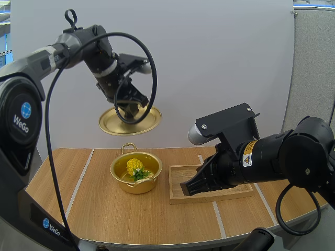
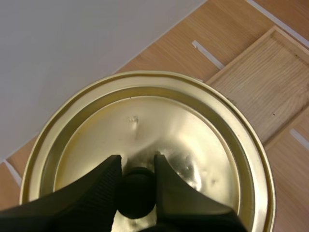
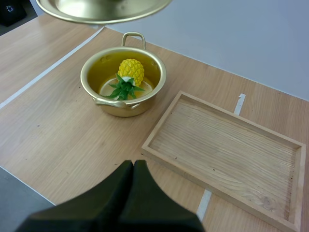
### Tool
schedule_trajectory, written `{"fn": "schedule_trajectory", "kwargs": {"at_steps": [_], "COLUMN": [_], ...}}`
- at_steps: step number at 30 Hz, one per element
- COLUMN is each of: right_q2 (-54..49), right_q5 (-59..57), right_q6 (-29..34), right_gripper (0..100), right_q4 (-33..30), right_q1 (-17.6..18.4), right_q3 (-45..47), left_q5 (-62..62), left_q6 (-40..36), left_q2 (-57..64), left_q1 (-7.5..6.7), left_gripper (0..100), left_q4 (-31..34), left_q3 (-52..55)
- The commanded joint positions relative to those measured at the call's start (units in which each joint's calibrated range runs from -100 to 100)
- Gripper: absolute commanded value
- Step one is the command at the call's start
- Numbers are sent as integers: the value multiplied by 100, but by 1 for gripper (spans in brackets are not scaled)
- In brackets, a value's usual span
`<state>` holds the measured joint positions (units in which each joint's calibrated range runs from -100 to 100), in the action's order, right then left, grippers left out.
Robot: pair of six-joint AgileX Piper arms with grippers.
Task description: Open the pot, put the pineapple inside, and close it
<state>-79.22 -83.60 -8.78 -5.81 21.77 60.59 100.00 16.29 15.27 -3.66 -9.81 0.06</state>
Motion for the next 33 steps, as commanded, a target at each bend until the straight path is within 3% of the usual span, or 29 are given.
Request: {"fn": "schedule_trajectory", "kwargs": {"at_steps": [1,2,13,33], "right_q2": [-54,-54,-54,-54], "right_q5": [74,74,57,-49], "right_q6": [-44,-44,-44,-44], "right_gripper": [0,0,0,0], "right_q4": [-53,-53,-53,-53], "right_q1": [-14,-14,-14,-14], "right_q3": [3,3,3,3], "left_q5": [0,-342,-2263,-3311], "left_q6": [601,806,1010,1140], "left_q2": [-550,-638,-917,-1777], "left_q1": [-10,-10,-10,-10], "left_gripper": [0,0,0,0], "left_q4": [-629,-615,-580,-719], "left_q3": [1365,1834,2668,2696]}}
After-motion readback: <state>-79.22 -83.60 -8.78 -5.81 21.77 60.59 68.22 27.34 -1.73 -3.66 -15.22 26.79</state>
